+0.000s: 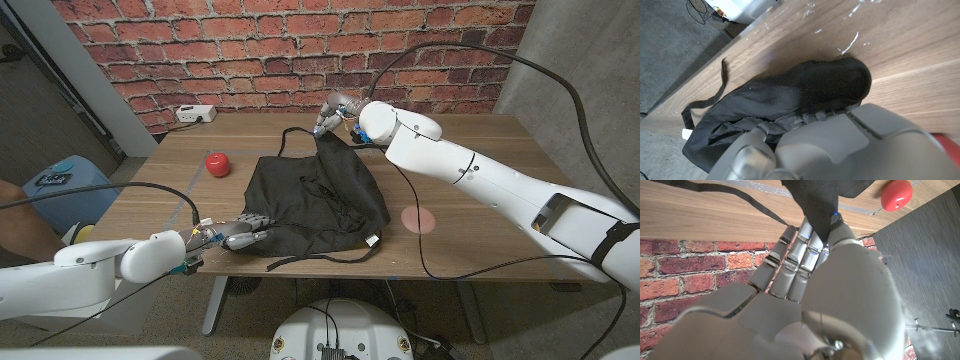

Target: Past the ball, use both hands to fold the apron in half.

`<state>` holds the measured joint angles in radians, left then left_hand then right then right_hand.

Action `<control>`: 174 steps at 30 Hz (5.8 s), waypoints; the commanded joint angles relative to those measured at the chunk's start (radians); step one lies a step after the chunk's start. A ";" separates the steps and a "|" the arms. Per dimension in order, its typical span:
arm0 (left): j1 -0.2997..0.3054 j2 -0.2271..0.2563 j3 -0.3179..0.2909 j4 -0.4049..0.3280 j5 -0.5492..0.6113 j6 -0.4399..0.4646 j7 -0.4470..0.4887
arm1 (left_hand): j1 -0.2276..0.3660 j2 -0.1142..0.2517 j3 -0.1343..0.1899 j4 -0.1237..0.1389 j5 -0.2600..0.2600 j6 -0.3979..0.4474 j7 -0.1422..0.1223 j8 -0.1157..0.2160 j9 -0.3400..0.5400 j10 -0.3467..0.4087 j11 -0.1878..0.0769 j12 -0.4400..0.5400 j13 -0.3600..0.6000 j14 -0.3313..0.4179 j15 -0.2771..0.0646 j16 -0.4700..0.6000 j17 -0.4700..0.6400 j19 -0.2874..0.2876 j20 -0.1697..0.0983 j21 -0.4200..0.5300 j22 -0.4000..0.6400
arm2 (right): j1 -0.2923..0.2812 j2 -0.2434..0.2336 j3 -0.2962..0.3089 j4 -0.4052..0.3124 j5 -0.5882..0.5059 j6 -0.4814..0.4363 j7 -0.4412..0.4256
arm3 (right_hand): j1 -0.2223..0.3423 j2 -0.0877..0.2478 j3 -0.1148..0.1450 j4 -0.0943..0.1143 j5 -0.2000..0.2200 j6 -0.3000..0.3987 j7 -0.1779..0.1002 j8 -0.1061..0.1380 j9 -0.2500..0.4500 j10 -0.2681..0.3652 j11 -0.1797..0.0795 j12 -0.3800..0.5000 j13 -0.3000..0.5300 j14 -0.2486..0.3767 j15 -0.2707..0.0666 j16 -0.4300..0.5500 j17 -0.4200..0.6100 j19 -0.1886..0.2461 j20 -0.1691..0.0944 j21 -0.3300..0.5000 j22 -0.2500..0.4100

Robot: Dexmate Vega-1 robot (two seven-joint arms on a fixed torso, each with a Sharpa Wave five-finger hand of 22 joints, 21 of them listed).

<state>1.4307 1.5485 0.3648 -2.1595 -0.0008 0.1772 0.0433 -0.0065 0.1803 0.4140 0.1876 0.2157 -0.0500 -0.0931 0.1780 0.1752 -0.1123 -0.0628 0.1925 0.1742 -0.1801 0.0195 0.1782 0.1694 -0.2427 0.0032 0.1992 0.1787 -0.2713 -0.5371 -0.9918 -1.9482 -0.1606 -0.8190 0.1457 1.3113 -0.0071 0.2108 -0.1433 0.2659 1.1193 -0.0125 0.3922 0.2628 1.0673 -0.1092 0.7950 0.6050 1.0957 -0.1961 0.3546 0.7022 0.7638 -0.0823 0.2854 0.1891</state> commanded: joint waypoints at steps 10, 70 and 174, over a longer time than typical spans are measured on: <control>0.171 0.005 -0.206 -0.028 -0.006 0.024 0.027 | 0.010 -0.001 0.013 -0.001 0.002 0.004 0.002 0.006 0.003 0.002 0.003 0.003 0.004 -0.040 0.006 0.004 0.004 -0.093 0.064 -0.002 -0.002 | 0.010 0.019 -0.003 0.025 0.011 0.016 0.000 | 0.012 0.006 -0.006 -0.001 -0.004 0.002 0.008 0.003 0.006 0.004 0.008 -0.003 0.007 0.008 -0.044 -0.016 0.013 0.005 0.009 0.006 0.001; -0.044 0.004 0.014 -0.013 -0.024 -0.009 0.014 | 0.016 -0.001 0.037 -0.005 -0.002 0.001 0.001 0.005 0.002 0.002 0.004 0.003 0.004 -0.038 0.007 0.003 0.003 -0.093 0.066 -0.003 -0.003 | 0.076 0.219 -0.094 0.245 0.054 0.130 0.042 | 0.025 0.010 -0.021 -0.003 -0.014 0.004 0.010 -0.004 0.009 0.010 0.004 -0.015 0.014 0.042 -0.040 -0.065 0.036 0.028 0.003 0.019 0.002; -0.074 0.001 0.050 -0.018 -0.035 -0.015 0.032 | 0.028 -0.004 0.093 -0.013 -0.010 0.006 -0.003 0.006 0.002 0.005 0.006 0.004 0.004 -0.038 0.009 0.002 0.002 -0.091 0.065 -0.004 -0.003 | 0.080 0.418 -0.148 0.532 0.092 0.337 0.092 | -0.082 0.034 -0.061 0.030 -0.034 -0.199 0.069 -0.122 -0.019 -0.130 0.063 -0.218 -0.138 -0.041 0.018 -0.173 -0.069 -0.017 0.037 0.003 0.000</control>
<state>1.3862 1.5529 0.3885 -2.1780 -0.0422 0.1667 0.0802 0.0148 0.1804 0.4968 0.1765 0.2089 -0.0501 -0.0930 0.1781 0.1765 -0.1056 -0.0625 0.1950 0.1745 -0.1719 0.0249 0.1738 0.1673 -0.2073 0.0359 0.1887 0.1699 -0.1839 -0.0830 -1.1546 -1.3217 -0.0810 -0.4885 0.2239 1.2353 0.0229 0.1504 -0.1101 0.2311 0.9228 0.0552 0.2767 0.2439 0.9437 -0.0430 0.5815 0.4678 1.0612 -0.1800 0.1761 0.6331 0.7440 -0.0482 0.2933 0.1859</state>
